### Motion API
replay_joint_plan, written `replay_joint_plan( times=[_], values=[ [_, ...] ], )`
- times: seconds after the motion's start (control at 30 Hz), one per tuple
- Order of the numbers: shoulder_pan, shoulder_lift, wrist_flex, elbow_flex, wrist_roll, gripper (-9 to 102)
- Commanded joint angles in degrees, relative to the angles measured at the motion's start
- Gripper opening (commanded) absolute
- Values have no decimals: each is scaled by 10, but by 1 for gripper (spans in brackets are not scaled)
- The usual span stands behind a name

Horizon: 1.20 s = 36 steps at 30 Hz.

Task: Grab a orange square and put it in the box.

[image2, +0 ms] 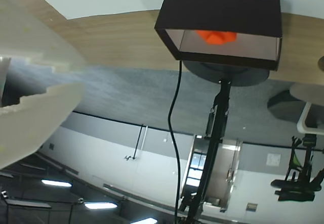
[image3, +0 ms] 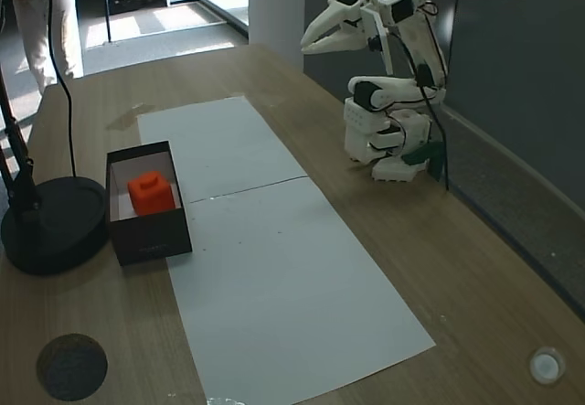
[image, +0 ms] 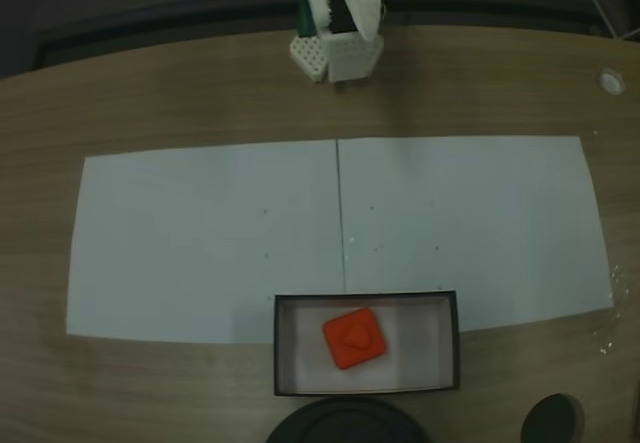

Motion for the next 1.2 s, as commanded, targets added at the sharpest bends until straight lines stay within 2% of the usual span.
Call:
replay_joint_plan(
  times=[0.0, 0.23, 0.4, 0.5, 0.7, 0.9, 1.17],
  values=[
    [24, 42, -32, 32, -2, 0],
    [69, 70, -139, 204, 3, 0],
    [54, 70, -239, 364, 4, 0],
    [38, 70, -257, 457, 4, 0],
    [41, 70, -225, 493, 5, 0],
    [20, 70, -46, 443, 5, 0],
    [18, 70, -50, 444, 5, 0]
  ],
)
